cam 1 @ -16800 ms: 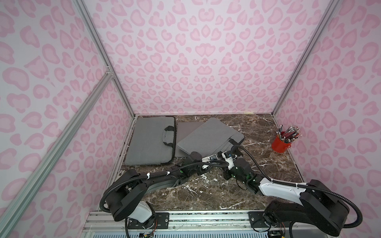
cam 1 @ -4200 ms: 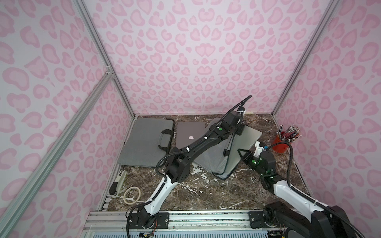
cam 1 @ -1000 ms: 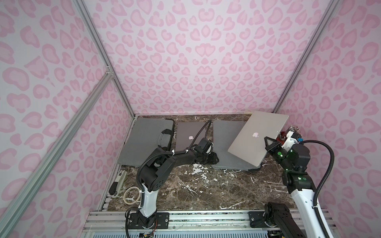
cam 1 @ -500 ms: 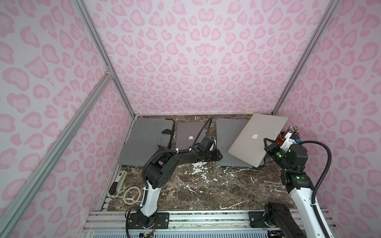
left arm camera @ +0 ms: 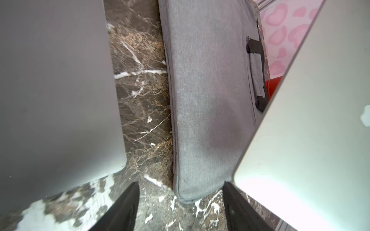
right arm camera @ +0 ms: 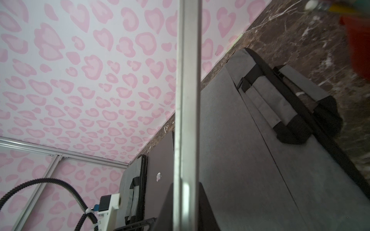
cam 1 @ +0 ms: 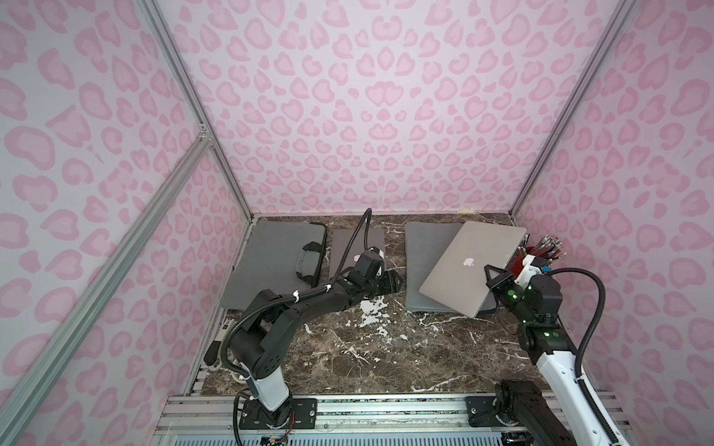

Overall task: Open the zippered laptop bag and take out the laptop
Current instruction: Adjust the zippered laptop bag at the center of the board, then adjust the laptop.

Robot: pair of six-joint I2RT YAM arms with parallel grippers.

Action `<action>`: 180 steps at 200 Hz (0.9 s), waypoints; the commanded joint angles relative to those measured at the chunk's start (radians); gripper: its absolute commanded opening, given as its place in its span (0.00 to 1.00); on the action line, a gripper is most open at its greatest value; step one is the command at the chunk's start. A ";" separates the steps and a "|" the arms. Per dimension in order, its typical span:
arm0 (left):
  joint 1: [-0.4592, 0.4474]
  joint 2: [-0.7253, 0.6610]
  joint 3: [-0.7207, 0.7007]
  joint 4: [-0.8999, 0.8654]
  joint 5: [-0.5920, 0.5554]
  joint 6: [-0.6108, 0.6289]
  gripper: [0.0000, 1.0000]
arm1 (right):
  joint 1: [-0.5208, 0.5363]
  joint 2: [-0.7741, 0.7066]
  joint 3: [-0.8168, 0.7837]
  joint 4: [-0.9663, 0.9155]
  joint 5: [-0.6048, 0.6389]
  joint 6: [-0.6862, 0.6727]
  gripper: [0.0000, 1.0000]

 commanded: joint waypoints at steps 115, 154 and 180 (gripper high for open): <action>-0.058 -0.464 -0.275 -0.027 -0.207 0.236 0.75 | 0.377 0.145 -0.125 0.508 0.271 0.190 0.00; -0.018 -0.539 -0.332 -0.029 -0.272 -0.044 0.74 | 0.438 0.189 -0.184 0.744 0.370 0.206 0.00; 0.034 -0.588 -0.343 0.016 -0.209 -0.098 0.75 | 0.466 0.287 -0.169 0.885 0.387 0.203 0.00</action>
